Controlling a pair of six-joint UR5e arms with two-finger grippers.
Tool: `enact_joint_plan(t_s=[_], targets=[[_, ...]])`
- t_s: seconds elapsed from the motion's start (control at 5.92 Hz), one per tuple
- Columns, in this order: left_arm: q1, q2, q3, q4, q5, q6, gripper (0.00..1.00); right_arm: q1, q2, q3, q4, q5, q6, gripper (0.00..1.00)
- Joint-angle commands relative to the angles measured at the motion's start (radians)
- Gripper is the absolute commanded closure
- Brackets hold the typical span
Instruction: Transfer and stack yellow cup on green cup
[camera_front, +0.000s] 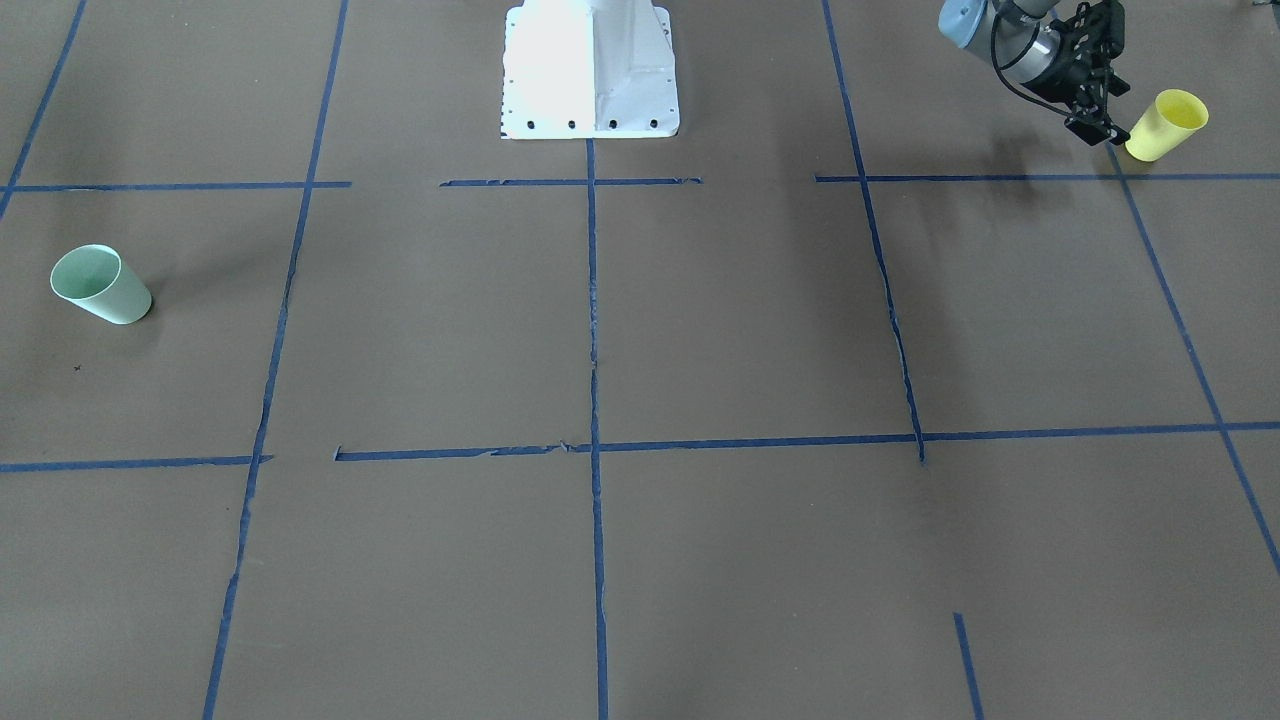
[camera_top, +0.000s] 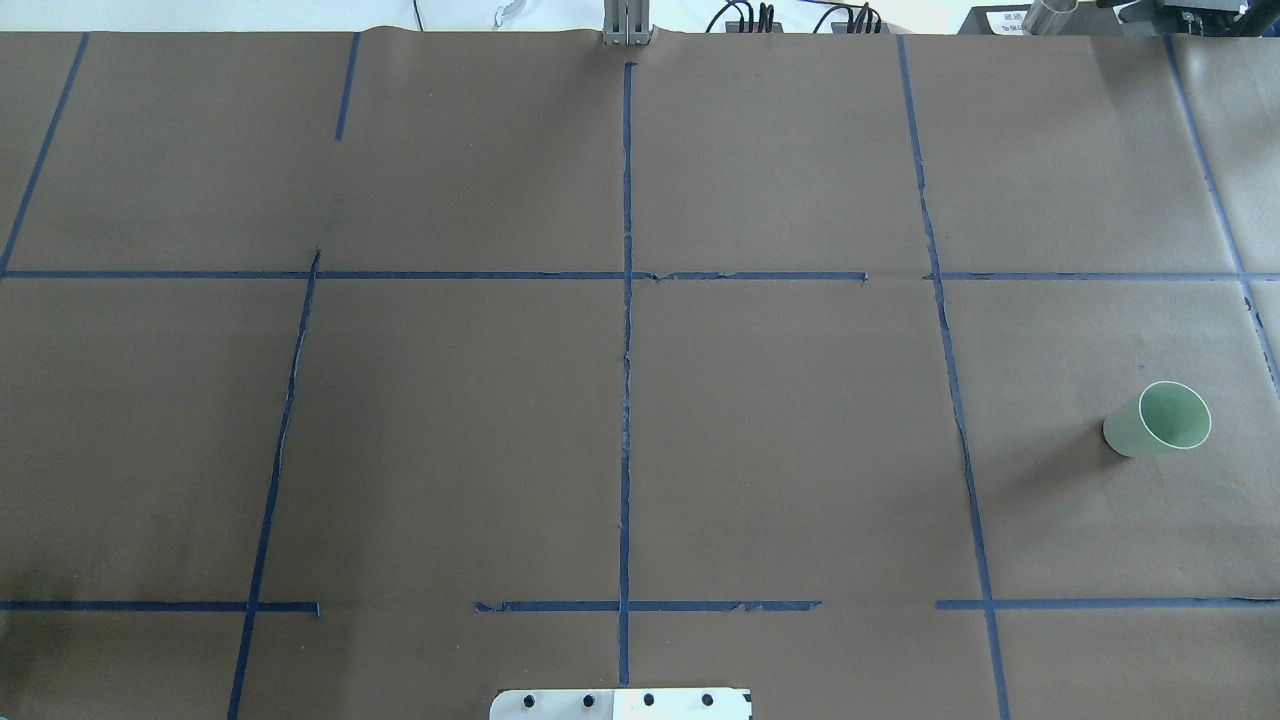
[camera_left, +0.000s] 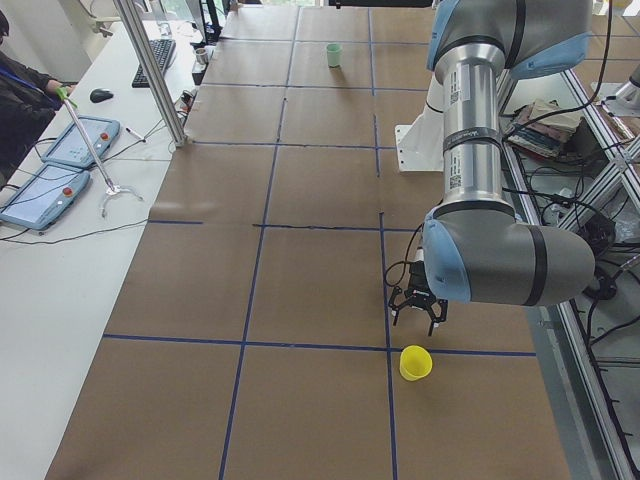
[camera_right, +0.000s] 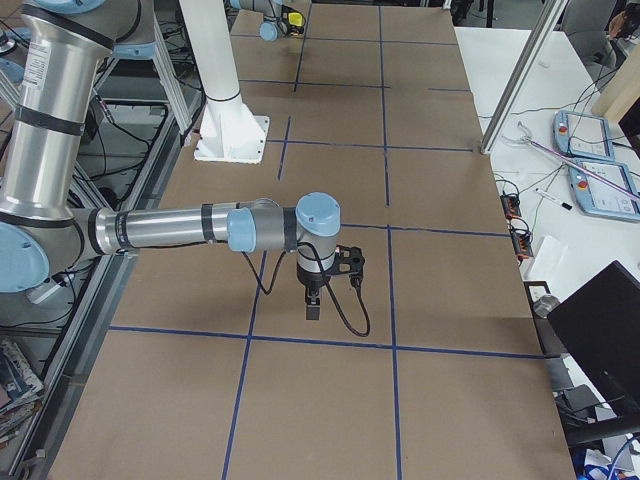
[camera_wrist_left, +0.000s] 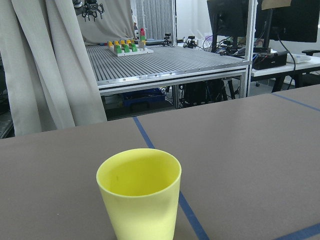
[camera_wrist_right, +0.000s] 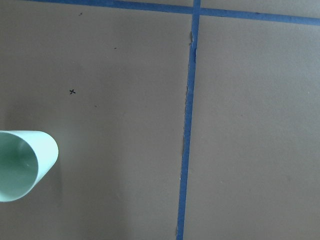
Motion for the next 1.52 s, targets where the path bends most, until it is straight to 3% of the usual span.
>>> enact_joint_plan(t_s=[0.0, 1.35], targets=[[0.002, 0.0, 0.06, -0.013, 0.001, -0.037, 0.0, 0.001, 0.001, 0.0, 0.0, 0.0, 0.002, 0.0], [0.0, 0.007, 0.281, -0.187, 0.01, -0.04, 0.0, -0.001, 0.01, 0.002, 0.0, 0.0, 0.007, 0.0]])
